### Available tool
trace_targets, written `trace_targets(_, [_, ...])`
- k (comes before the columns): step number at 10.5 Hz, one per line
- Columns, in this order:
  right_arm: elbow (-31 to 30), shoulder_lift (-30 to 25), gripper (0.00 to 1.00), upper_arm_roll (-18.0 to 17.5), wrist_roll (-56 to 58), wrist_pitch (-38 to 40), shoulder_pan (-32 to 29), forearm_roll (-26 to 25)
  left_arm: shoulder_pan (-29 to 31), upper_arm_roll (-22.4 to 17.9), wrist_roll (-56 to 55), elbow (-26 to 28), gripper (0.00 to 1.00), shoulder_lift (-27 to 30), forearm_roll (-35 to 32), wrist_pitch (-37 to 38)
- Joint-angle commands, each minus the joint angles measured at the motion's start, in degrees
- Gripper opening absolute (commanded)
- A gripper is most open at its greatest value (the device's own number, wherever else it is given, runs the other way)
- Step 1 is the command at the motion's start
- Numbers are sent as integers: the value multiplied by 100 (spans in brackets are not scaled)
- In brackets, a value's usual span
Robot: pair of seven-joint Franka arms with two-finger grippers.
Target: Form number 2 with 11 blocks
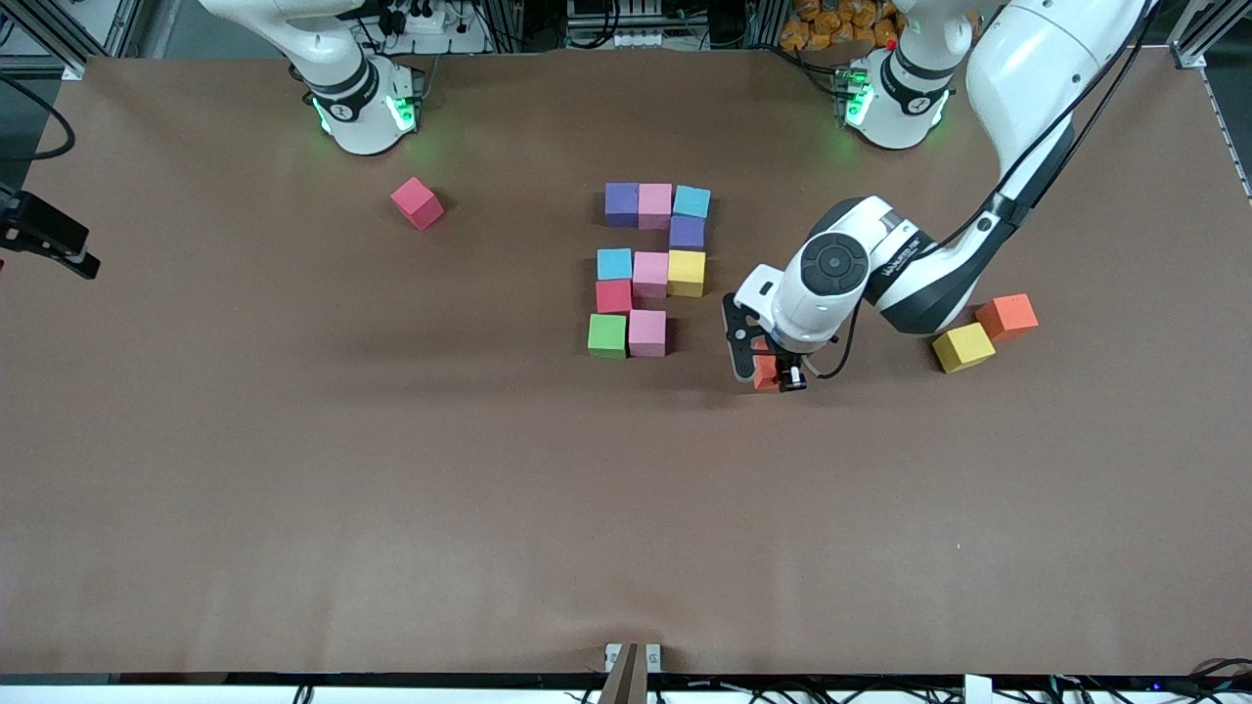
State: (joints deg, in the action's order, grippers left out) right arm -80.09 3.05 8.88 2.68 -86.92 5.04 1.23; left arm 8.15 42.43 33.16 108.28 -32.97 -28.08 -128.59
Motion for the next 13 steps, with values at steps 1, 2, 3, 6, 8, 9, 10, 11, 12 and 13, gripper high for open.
trace_targets(1, [99,29,100,61,-48,210,85,202,-340,-50,-275,-271,20,-200,-66,167])
trace_targets(2, [99,38,100,61,-48,202,85,202,-471,-77,-344,-272,20,-210,-101,194])
trace_targets(3, [99,46,100,61,-48,210,76,193,-673,-190,-476,-281,20,-210,-110,246])
trace_targets(6, [82,64,100,44,-110,193,102,176,-1008,-340,-740,-395,20,-210,-57,466])
trace_targets(8, [108,108,100,87,-66,184,-20,210,-1070,-349,-837,-448,20,-262,-74,475])
trace_targets(9, [108,108,100,79,-66,201,-64,202,-1122,-358,-968,-491,20,-297,-101,475])
trace_targets(10, [99,108,100,79,-57,210,-64,202,-1175,-384,-978,-561,20,-358,-118,475])
trace_targets(11, [90,108,100,79,-57,210,-64,202,-1202,-402,-987,-562,20,-385,-118,475])
trace_targets(12, [82,160,100,79,-48,210,-73,202,-1324,-472,-987,-571,20,-412,-127,475])
trace_targets(13, [81,178,100,79,-48,210,-82,202,-1490,-620,-995,-579,20,-412,-136,475])
